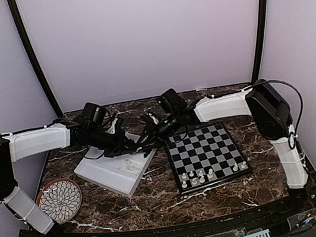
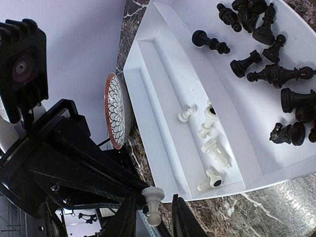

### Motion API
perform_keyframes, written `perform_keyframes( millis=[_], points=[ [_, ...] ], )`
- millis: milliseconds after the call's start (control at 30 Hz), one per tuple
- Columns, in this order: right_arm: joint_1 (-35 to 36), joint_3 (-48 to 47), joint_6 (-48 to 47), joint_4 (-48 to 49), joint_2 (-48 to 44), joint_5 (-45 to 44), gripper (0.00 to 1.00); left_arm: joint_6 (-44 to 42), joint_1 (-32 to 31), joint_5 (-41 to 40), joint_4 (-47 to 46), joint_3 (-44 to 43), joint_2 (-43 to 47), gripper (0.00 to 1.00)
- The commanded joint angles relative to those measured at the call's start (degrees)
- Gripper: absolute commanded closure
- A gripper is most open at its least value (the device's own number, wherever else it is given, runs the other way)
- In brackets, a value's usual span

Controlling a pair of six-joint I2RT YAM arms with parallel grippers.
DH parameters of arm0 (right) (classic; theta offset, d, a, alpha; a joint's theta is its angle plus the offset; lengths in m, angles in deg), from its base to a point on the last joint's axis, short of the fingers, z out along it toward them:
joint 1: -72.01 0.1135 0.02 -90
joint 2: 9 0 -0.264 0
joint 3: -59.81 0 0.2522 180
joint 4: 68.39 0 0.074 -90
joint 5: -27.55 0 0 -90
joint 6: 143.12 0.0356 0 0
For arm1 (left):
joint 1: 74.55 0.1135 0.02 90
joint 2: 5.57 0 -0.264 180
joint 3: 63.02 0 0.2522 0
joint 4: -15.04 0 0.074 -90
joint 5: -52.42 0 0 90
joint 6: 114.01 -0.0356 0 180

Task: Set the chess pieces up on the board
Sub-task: Pass from the left arm to the right

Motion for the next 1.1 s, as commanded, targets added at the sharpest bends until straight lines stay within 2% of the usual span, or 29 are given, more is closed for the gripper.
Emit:
perform_keyframes(
  millis=[0,133,467,667,933,1000,1067],
  points=[
    [0.5,-2.28,-0.18,0.78,1.05,1.3,0.74,0.4,0.35,0.06,-0.86,-1.94,0.45,0.95],
    [0.38,-2.9,-0.28,-0.01,1.32,1.18,0.8,0.4,0.35,-0.32,-0.36,-2.62,-0.19,0.95],
    [-0.35,-1.98,-0.98,-1.56,0.02,0.43,0.77,0.78,0.44,-3.69,1.01,-2.78,-0.24,0.95],
    [-0.59,-1.12,-0.89,-1.2,-0.37,0.19,0.87,1.2,0.44,-2.67,0.08,-2.84,-0.56,0.95],
    [-1.26,-0.11,-0.91,-0.38,-1.06,-0.54,0.9,1.3,0.44,-0.24,-0.83,-2.84,-0.93,0.95],
    [-1.26,0.11,-0.9,0.09,-1.17,-0.37,0.95,1.3,0.44,-0.07,-0.79,-2.84,-0.94,0.92],
    [-1.35,0.2,-1.49,-0.34,-1.61,-0.89,0.98,1.34,0.44,0.01,-0.49,-3.07,-0.98,0.82]
  ],
)
